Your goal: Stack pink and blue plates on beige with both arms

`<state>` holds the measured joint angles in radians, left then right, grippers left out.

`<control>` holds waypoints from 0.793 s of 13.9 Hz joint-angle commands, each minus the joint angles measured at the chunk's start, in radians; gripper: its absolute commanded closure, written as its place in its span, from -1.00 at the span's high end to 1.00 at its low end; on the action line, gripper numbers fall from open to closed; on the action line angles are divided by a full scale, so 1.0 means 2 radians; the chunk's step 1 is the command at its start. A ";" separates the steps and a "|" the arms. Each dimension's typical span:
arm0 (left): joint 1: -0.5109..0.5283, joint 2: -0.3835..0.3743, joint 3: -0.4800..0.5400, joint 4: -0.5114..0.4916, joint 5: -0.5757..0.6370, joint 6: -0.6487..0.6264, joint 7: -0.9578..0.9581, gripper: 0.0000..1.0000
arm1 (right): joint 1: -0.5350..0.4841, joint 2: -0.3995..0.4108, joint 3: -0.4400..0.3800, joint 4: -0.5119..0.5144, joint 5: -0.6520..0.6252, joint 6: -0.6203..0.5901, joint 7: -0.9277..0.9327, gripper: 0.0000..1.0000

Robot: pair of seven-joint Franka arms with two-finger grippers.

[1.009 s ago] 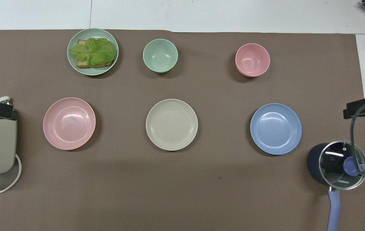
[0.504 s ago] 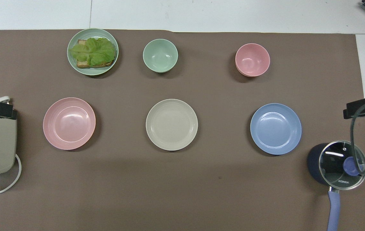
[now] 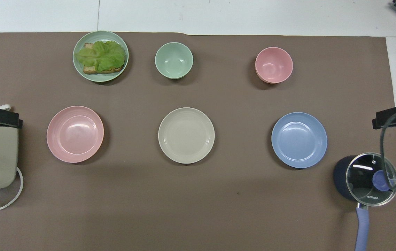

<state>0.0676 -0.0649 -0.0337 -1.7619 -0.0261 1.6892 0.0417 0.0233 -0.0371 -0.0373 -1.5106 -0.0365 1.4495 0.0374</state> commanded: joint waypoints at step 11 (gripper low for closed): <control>0.034 0.086 -0.005 -0.086 -0.005 0.165 0.038 1.00 | -0.006 -0.001 0.003 0.004 0.004 -0.004 -0.015 1.00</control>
<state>0.1156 0.0770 -0.0326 -1.9006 -0.0261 1.9572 0.0864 0.0233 -0.0371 -0.0373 -1.5106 -0.0365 1.4495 0.0374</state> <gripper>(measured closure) 0.000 0.000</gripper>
